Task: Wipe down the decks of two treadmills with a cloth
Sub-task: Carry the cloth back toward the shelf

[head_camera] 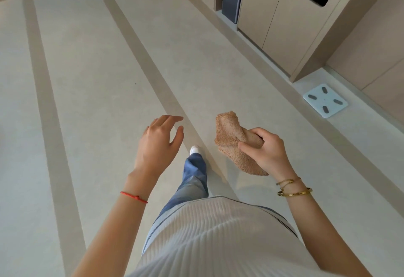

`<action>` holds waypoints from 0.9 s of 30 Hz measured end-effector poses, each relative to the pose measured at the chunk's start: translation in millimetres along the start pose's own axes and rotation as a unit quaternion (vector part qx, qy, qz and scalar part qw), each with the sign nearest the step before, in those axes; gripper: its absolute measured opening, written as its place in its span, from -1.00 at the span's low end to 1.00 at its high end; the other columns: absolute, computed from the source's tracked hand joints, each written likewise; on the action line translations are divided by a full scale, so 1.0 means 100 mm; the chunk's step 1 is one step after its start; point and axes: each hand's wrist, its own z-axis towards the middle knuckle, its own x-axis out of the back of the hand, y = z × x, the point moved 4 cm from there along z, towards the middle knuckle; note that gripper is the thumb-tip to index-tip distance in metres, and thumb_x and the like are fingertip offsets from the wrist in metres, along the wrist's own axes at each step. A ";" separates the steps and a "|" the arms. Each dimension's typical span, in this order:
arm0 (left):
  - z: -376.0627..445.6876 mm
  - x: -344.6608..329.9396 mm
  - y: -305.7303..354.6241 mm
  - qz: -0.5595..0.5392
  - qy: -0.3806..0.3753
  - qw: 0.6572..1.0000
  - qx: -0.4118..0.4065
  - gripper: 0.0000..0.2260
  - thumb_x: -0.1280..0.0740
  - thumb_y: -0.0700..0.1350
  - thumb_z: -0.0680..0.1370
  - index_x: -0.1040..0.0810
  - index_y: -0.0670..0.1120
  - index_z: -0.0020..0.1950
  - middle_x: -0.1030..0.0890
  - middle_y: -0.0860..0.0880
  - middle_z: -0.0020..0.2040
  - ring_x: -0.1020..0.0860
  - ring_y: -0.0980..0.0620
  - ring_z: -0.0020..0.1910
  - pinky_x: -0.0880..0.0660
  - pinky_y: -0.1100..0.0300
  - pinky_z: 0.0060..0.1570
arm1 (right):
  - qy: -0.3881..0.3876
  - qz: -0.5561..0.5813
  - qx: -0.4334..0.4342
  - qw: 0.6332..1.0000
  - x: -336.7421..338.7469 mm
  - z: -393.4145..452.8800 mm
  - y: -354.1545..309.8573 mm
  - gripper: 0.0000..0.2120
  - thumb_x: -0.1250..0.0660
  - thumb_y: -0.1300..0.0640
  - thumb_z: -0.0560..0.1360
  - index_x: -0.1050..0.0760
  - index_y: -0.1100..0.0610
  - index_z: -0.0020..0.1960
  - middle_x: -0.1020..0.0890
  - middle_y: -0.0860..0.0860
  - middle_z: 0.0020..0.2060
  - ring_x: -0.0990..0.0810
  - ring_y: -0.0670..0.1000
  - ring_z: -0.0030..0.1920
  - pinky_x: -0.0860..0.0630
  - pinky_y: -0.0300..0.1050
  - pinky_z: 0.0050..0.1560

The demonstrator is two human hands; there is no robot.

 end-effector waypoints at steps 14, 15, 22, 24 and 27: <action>3.57 -0.08 -0.51 -0.001 -0.020 0.997 -0.069 -0.77 -0.29 -0.12 0.63 -0.60 -0.11 0.25 -0.63 -0.03 0.16 -0.58 -0.08 0.09 -0.53 0.02 0.06 | 0.057 -0.003 0.005 0.998 -0.08 3.23 -0.90 -0.82 -0.52 0.13 0.41 -0.62 0.12 -0.02 -0.67 -0.07 -0.20 -0.62 -0.13 -0.15 -0.50 -0.33 -0.18; 3.78 -0.11 -0.52 -0.002 -0.027 0.997 -0.073 -0.77 -0.29 -0.12 0.63 -0.60 -0.12 0.25 -0.63 -0.04 0.16 -0.58 -0.08 0.11 -0.54 0.00 0.06 | 0.058 -0.003 -0.001 0.998 -0.08 3.39 -0.92 -0.82 -0.52 0.13 0.41 -0.62 0.12 -0.02 -0.67 -0.07 -0.20 -0.63 -0.13 -0.15 -0.51 -0.31 -0.17; 5.13 -0.58 -0.54 0.006 -0.063 0.993 -0.096 -0.77 -0.30 -0.11 0.62 -0.61 -0.07 0.25 -0.63 0.02 0.17 -0.61 -0.07 -0.05 -0.42 0.19 -0.14 | 0.075 -0.014 -0.044 0.996 -0.02 4.53 -0.81 -0.81 -0.52 0.12 0.41 -0.61 0.13 -0.01 -0.67 -0.07 -0.18 -0.62 -0.12 -0.13 -0.49 -0.34 -0.18; 5.53 -0.75 -0.53 -0.004 -0.070 0.993 -0.096 -0.77 -0.30 -0.11 0.62 -0.60 -0.07 0.25 -0.63 0.02 0.17 -0.61 -0.06 0.00 -0.49 0.14 -0.10 | 0.076 -0.013 -0.048 0.996 0.02 4.94 -0.76 -0.81 -0.52 0.13 0.41 -0.61 0.13 -0.01 -0.67 -0.07 -0.17 -0.62 -0.13 -0.13 -0.46 -0.40 -0.20; 6.19 -0.94 -0.43 -0.014 -0.067 0.992 -0.109 -0.77 -0.29 -0.12 0.62 -0.61 -0.08 0.25 -0.64 0.01 0.16 -0.61 -0.04 0.09 -0.56 0.05 -0.01 | 0.074 -0.011 -0.050 0.996 0.14 5.60 -0.73 -0.80 -0.52 0.14 0.41 -0.61 0.14 0.00 -0.67 -0.07 -0.17 -0.61 -0.16 -0.13 -0.45 -0.44 -0.22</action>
